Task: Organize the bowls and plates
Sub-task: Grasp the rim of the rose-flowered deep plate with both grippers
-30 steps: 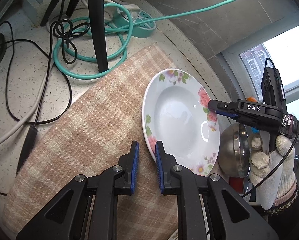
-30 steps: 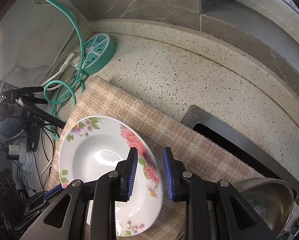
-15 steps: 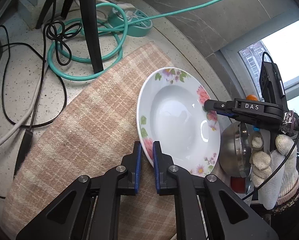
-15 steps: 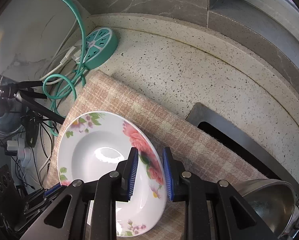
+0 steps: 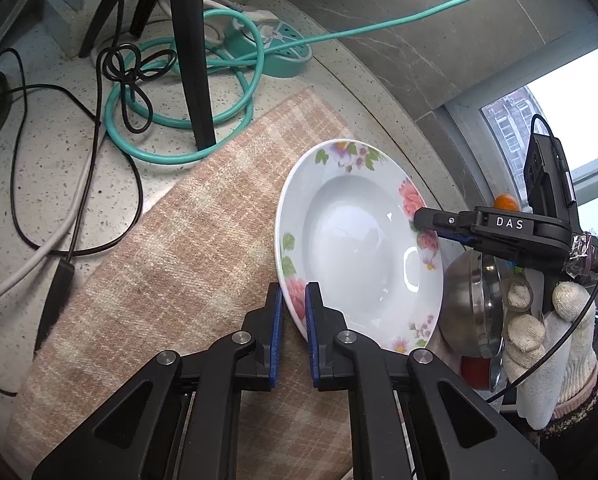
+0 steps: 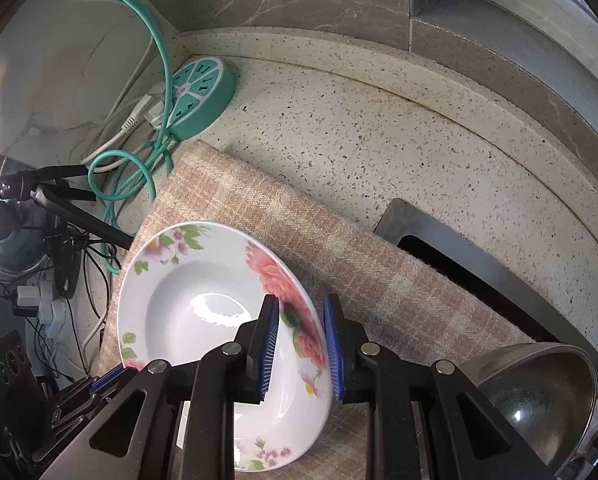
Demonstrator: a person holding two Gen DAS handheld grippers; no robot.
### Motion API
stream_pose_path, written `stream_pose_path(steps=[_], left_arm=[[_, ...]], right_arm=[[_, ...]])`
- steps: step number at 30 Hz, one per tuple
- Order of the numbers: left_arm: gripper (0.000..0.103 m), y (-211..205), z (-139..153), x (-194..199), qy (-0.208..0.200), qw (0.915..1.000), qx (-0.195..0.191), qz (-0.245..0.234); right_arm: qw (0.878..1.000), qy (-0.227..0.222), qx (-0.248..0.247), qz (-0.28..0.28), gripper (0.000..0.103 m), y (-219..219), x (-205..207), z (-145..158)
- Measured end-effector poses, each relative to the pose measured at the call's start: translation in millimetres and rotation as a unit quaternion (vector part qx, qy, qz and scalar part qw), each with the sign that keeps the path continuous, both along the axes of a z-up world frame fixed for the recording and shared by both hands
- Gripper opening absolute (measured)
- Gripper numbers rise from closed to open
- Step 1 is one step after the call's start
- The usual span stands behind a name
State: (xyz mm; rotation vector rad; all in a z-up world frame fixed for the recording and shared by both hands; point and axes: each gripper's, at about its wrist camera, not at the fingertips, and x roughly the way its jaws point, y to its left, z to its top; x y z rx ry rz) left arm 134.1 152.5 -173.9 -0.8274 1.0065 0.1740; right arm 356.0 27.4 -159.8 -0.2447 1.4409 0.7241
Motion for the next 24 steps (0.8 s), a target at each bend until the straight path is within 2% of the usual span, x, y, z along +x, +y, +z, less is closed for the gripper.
stream_pose_path(steps=[12, 24], left_arm=[[0.009, 6.3, 6.6, -14.4, -0.001, 0.9999, 0.003, 0.011], [0.009, 11.1, 28.0, -31.6, -0.016, 0.9998, 0.009, 0.008]], right_arm=[[1.0, 0.0, 0.007, 0.0, 0.019, 2.0, -15.9, 8.2], [1.0, 0.01, 0.022, -0.011, 0.019, -9.1, -33.7, 24.3]])
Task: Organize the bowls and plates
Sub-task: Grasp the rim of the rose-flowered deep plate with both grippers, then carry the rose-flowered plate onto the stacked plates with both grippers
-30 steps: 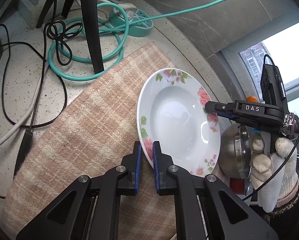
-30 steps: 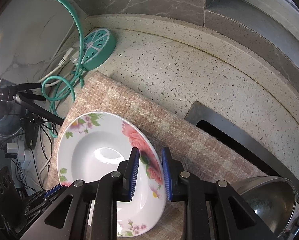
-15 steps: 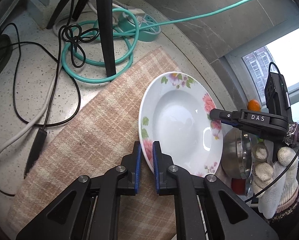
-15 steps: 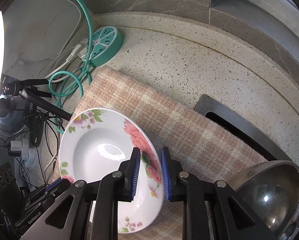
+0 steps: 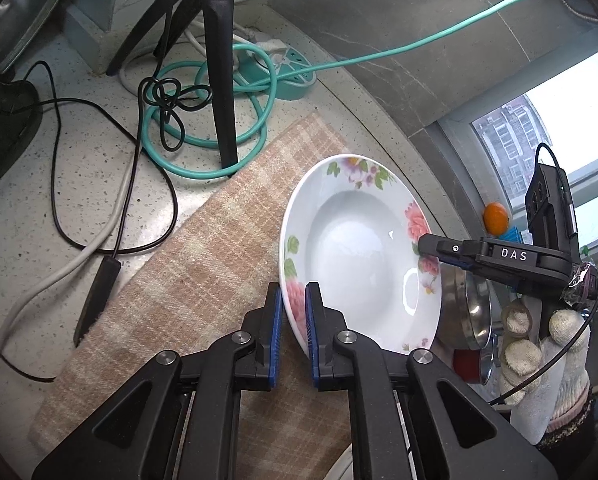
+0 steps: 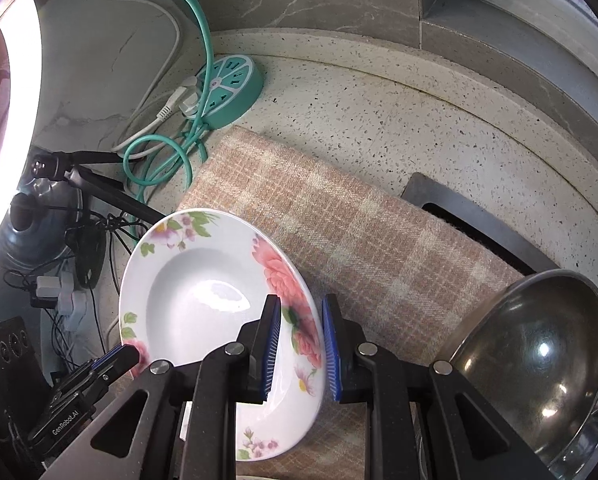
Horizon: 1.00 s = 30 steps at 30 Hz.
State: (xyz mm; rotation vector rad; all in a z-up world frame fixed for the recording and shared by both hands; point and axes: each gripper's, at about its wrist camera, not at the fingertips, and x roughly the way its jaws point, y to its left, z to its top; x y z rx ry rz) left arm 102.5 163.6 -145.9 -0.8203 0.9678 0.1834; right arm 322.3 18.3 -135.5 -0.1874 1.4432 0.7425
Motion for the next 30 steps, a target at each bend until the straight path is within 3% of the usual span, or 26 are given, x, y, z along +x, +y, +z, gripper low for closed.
stream_pose_path(steps=[30], left_arm=[[0.009, -37.3, 39.5, -42.5, -0.031, 0.9981, 0.006, -0.053]], right_arm=[[0.998, 0.004, 0.014, -0.057, 0.019, -77.5, -75.2, 40.4]])
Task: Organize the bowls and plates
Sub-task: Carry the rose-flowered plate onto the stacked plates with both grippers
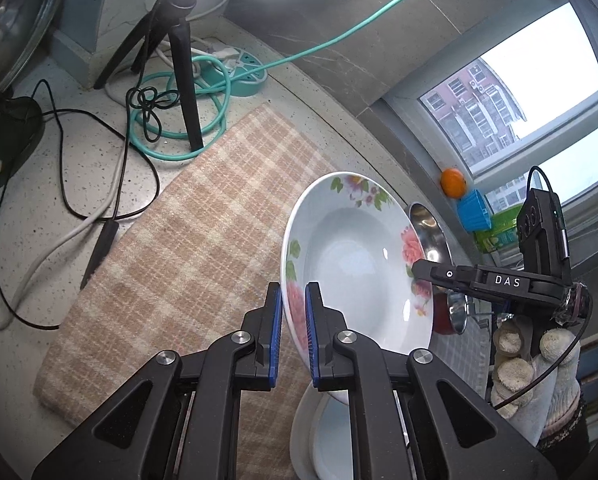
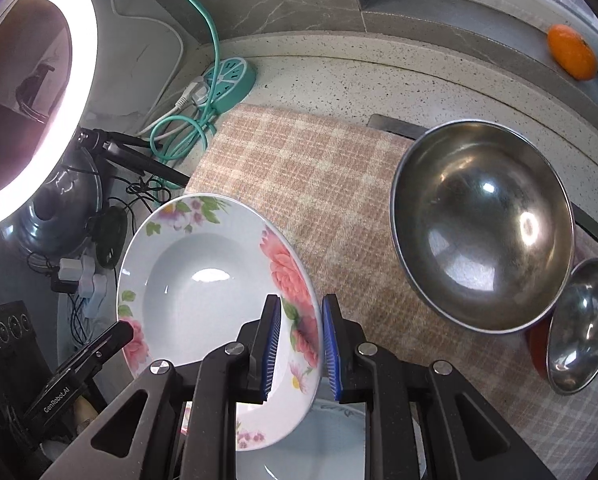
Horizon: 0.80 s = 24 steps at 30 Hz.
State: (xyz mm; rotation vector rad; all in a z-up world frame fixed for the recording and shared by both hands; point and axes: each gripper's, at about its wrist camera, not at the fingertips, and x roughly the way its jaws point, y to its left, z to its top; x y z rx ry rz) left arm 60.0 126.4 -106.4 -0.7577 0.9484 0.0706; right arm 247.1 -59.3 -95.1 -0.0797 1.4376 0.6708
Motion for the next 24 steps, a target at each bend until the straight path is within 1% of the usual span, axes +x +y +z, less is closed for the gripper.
stream_pose_path(steps=[12, 24], left_arm=[[0.009, -26.9, -2.4, -13.6, 0.008, 0.9992, -0.003, -0.039], [0.009, -50.3, -1.9, -20.6, 0.008, 0.9969, 0.003, -0.078]], right_arm=[[0.999, 0.002, 0.005, -0.037, 0.019, -47.0, -33.7, 6.8], [0.997, 0.014, 0.01, -0.078, 0.019, -87.6, -65.1, -4.9]])
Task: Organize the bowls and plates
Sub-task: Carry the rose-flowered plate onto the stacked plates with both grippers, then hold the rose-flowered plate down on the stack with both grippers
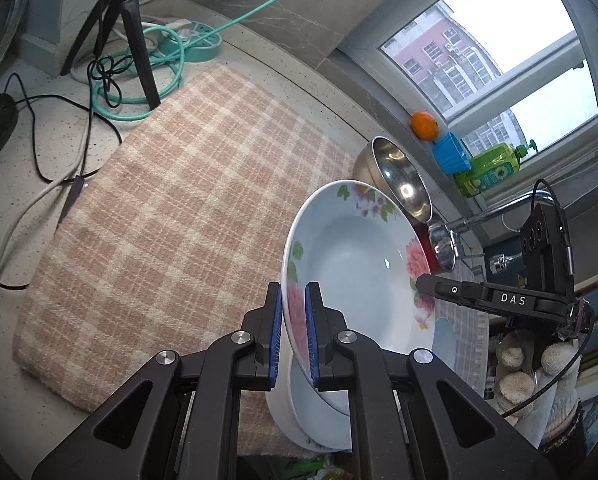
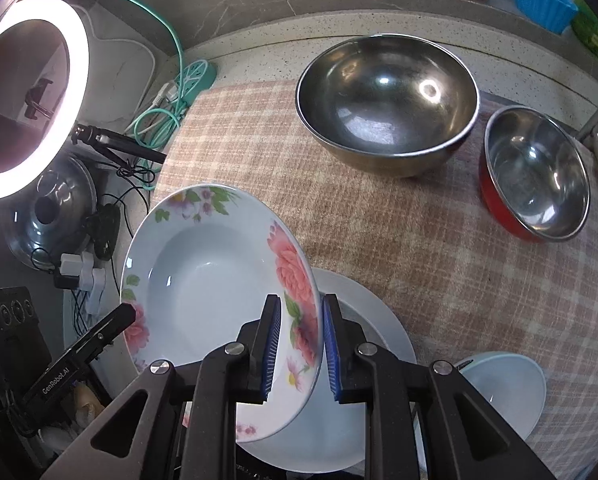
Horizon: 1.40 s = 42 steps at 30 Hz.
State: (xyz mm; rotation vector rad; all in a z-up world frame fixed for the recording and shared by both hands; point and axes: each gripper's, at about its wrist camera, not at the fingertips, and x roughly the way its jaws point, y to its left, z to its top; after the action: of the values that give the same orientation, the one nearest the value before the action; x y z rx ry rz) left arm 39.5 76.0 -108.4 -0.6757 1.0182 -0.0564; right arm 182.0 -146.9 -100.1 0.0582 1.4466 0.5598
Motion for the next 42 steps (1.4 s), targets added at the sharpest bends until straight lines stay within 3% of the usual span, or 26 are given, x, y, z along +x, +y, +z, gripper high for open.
stream_pose_path(steps=[19, 42], left_arm=[[0.009, -33.1, -16.1, -1.9, 0.018, 0.9981, 0.006, -0.059], [0.009, -47.5, -31.6, -0.5, 0.035, 0.9951, 0.022, -0.09]], right_arm=[[0.998, 0.009, 0.011, -0.065, 0.019, -54.4, -42.4, -17.7], [0.997, 0.024, 0.002, -0.08, 0.019, -69.9, -70.7, -39.1]])
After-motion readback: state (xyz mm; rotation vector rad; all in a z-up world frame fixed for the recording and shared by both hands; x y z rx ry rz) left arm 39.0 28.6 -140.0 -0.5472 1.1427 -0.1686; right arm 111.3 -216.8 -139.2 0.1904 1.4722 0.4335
